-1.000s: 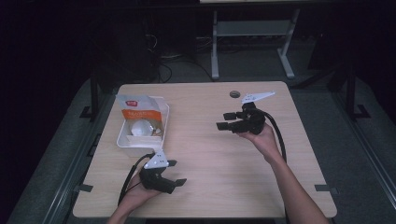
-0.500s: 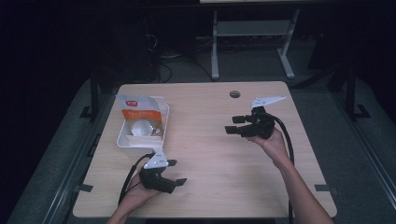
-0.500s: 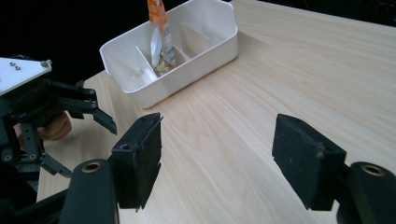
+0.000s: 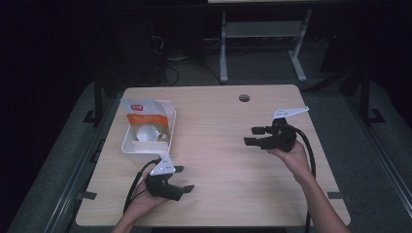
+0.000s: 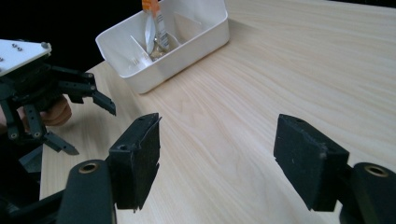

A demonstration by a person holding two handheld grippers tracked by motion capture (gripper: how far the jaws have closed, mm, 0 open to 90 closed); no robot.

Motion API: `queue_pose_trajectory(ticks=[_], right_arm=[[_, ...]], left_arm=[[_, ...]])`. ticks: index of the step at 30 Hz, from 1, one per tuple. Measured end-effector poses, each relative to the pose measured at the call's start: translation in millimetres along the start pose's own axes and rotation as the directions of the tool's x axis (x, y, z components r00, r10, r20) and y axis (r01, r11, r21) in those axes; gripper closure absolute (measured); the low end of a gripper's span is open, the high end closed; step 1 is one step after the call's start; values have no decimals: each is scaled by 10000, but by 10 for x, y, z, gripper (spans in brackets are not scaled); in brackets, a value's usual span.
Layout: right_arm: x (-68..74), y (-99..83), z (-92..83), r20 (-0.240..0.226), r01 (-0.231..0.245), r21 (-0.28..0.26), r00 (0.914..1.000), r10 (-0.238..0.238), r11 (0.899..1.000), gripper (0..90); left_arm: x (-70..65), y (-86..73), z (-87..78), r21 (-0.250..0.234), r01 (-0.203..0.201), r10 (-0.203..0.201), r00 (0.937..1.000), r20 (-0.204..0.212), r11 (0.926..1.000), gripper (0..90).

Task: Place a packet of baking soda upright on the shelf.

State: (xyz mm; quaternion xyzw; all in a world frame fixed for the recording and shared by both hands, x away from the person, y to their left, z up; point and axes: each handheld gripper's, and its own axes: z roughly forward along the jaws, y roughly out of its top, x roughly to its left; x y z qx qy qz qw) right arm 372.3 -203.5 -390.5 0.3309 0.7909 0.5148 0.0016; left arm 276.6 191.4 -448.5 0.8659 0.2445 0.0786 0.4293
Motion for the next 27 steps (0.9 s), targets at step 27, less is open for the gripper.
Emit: queue_pose_trajectory(ticks=[27], right_arm=[[-58, -449, -368, 382, -699, 54, 9968, 696, 9975, 281]], left_arm=[[20, 5, -4, -158, 200, -200, 9998, -15, 9997, 210]])
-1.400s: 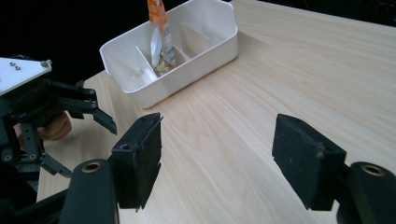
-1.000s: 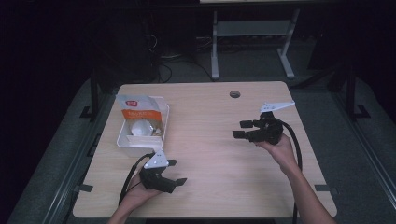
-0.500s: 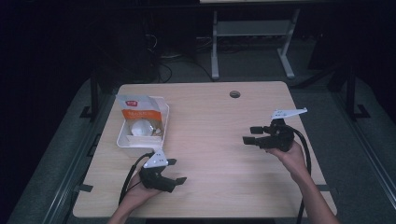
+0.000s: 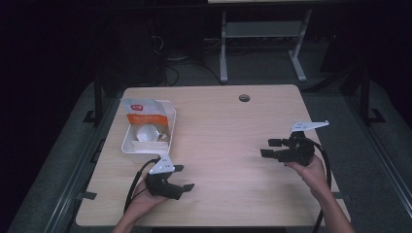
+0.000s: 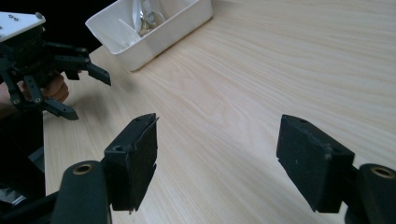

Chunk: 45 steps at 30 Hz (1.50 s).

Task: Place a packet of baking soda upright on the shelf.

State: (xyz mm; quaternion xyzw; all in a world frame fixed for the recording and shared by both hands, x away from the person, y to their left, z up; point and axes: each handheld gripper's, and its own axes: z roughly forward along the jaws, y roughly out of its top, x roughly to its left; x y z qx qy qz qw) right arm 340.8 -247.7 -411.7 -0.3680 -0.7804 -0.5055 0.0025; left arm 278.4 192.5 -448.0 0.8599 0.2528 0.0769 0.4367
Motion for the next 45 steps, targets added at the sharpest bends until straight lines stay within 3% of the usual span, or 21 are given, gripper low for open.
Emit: queue_pose_trajectory(ticks=[35, 41, 45], right_arm=[[49, -521, -121, -146, -627, 75, 9979, 628, 9980, 267], [114, -613, -67, -206, -467, 432, 9987, 476, 9980, 266], [194, -627, -3, -160, -109, 789, 9998, 122, 9968, 266]], left_arm=[[10, -6, 16, 16, 73, -73, 10000, 54, 10000, 211], [11, -6, 9, -34, 132, -132, 9999, 49, 9999, 211], [11, -6, 0, -58, 110, -110, 9999, 36, 9999, 211]])
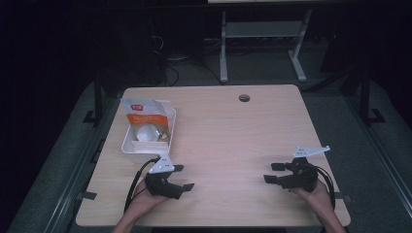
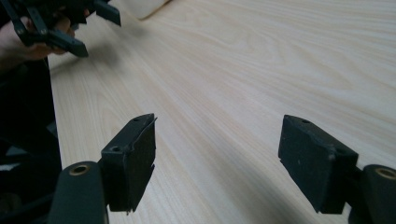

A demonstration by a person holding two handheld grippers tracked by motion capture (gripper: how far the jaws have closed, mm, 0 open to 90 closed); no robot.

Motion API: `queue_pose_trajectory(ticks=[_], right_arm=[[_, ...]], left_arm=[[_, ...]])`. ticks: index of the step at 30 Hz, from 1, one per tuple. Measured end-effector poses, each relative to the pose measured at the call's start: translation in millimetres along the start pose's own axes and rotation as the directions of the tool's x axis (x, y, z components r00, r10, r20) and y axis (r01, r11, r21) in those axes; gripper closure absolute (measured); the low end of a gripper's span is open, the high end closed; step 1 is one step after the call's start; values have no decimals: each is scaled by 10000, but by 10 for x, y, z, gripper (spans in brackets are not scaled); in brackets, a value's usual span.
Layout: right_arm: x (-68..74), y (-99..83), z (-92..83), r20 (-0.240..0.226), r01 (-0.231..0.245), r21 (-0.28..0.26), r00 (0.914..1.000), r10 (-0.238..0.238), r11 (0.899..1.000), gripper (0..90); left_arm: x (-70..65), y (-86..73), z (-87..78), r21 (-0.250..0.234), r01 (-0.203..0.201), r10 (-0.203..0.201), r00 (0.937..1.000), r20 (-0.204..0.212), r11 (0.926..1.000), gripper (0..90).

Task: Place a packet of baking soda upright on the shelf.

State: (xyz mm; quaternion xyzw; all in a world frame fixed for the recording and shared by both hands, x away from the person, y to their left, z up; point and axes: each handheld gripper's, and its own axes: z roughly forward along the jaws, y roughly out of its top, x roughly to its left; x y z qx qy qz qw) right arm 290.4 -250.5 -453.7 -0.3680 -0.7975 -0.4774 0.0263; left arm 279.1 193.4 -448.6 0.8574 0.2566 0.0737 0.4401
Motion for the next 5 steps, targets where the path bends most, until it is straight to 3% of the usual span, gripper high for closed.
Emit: queue_pose_trajectory(ticks=[5], right_arm=[[33, 28, 23, -2, 83, -209, 10000, -83, 9997, 266]], left_arm=[[1, 0, -3, -8, -22, 22, 10000, -17, 10000, 211]])
